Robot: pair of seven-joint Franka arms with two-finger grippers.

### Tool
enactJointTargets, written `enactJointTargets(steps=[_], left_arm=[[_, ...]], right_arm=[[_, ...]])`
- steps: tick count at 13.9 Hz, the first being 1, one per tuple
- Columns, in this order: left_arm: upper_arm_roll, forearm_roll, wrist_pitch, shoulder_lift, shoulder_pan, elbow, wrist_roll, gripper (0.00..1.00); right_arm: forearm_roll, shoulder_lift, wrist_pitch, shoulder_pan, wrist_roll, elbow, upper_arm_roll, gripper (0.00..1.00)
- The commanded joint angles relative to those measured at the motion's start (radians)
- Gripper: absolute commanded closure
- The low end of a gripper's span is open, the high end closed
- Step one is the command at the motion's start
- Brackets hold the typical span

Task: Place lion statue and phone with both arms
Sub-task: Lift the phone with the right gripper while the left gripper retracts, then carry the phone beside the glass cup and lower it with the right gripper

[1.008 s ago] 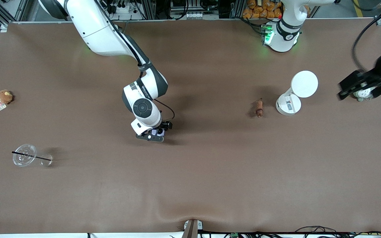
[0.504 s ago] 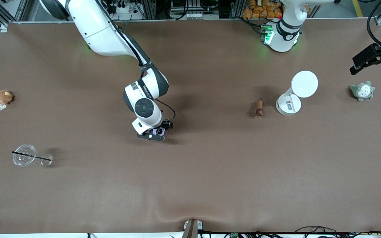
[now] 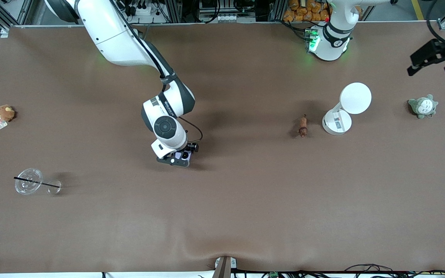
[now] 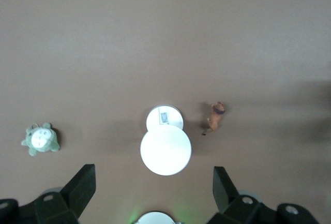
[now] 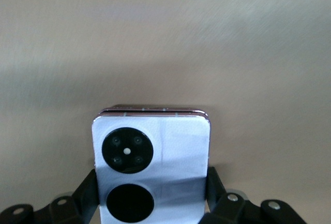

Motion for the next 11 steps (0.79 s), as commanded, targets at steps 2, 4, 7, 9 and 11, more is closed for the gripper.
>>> enactJointTargets(steps=[2, 4, 7, 9, 11], left_arm=[[-0.004, -0.002, 0.02, 0.012, 0.012, 0.007, 0.043, 0.0], [-0.007, 0.004, 0.019, 0.033, 0.011, 0.033, 0.049, 0.0], [-0.01, 0.004, 0.009, 0.032, 0.006, 0.033, 0.047, 0.0], [-0.012, 0.006, 0.009, 0.033, 0.003, 0.034, 0.049, 0.0], [-0.012, 0.007, 0.009, 0.035, -0.001, 0.034, 0.05, 0.0]], right_arm=[[-0.014, -0.153, -0.104, -0.084, -0.033, 0.004, -0.05, 0.86], [-0.014, -0.194, -0.144, -0.171, -0.164, 0.038, -0.05, 0.85], [-0.01, -0.19, -0.228, -0.315, -0.377, 0.115, -0.05, 0.81], [-0.006, -0.184, -0.224, -0.406, -0.517, 0.116, -0.05, 0.81], [0.003, -0.162, -0.213, -0.475, -0.637, 0.116, -0.05, 0.81]])
